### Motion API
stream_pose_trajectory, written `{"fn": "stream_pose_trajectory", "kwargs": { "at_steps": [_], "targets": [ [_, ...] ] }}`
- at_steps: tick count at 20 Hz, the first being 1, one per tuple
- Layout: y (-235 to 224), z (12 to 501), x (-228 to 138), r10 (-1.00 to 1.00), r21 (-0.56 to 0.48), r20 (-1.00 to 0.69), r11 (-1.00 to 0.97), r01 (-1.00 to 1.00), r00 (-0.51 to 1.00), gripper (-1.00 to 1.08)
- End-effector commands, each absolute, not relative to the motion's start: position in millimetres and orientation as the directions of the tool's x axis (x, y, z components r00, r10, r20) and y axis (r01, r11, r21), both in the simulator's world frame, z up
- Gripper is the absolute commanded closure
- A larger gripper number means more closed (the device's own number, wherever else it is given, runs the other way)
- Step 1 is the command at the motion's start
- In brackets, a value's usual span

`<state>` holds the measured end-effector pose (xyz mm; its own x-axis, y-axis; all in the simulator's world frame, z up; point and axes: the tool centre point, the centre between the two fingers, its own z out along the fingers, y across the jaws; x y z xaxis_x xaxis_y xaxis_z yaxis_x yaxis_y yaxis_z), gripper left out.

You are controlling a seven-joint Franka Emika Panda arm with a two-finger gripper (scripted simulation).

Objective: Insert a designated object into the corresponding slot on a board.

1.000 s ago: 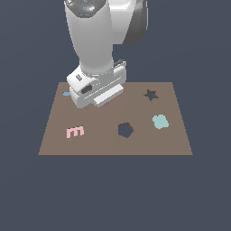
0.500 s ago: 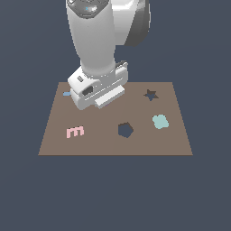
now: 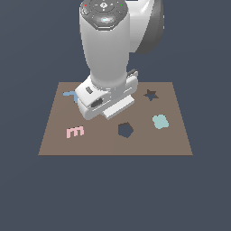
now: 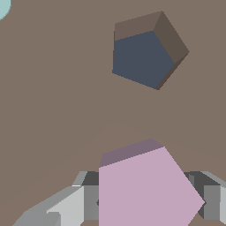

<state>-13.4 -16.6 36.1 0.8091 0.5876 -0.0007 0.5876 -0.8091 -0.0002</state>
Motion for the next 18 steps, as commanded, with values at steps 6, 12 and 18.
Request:
{"fn": "stream_pose_trajectory", "kwargs": {
  "at_steps": [6,12,18],
  "targets": [
    [11,39,30,0.567,0.0,0.0,-0.824,0.567,0.824,1.08],
    [24,40,52,0.556,0.001,-0.001,-0.831,0.556,0.831,1.08],
    [30,41,64,0.551,0.001,-0.001,-0.835,0.551,0.835,1.08]
  ]
}}
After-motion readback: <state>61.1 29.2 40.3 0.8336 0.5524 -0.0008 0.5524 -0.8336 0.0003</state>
